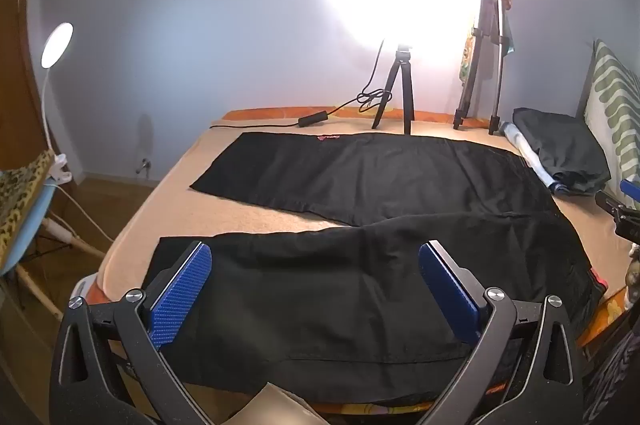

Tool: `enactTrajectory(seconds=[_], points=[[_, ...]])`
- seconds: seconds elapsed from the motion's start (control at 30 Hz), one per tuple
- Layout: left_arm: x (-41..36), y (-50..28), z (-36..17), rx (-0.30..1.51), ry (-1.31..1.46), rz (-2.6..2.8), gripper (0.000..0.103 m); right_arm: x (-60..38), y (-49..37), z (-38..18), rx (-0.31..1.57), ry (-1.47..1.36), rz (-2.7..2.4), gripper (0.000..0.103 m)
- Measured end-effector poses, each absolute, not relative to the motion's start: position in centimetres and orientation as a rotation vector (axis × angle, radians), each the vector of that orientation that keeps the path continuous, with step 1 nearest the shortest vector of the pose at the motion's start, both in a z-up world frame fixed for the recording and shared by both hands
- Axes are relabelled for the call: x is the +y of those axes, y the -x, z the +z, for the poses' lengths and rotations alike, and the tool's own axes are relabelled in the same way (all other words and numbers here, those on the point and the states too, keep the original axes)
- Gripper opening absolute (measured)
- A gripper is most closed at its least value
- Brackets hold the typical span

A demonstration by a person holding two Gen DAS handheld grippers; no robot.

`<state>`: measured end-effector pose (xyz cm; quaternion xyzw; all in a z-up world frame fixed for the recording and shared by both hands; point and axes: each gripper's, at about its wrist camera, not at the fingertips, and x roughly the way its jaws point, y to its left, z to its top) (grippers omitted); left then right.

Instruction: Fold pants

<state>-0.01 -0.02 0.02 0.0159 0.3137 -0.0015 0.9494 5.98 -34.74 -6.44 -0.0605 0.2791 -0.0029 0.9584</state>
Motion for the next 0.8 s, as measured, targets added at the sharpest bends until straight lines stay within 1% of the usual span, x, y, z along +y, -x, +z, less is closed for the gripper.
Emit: enactTrajectory(seconds=[0.13,0.8], points=[[0.1,-0.1,0.1,0.639,-0.027,-0.002,0.103,-35.0,-6.0,-6.3,0.570,0.088,0.011,0.103],[-0.2,-0.1,0.3,0.641,-0.013,-0.008,0.103,-35.5,-5.8,-6.6,0.581,0.094,0.007,0.103]])
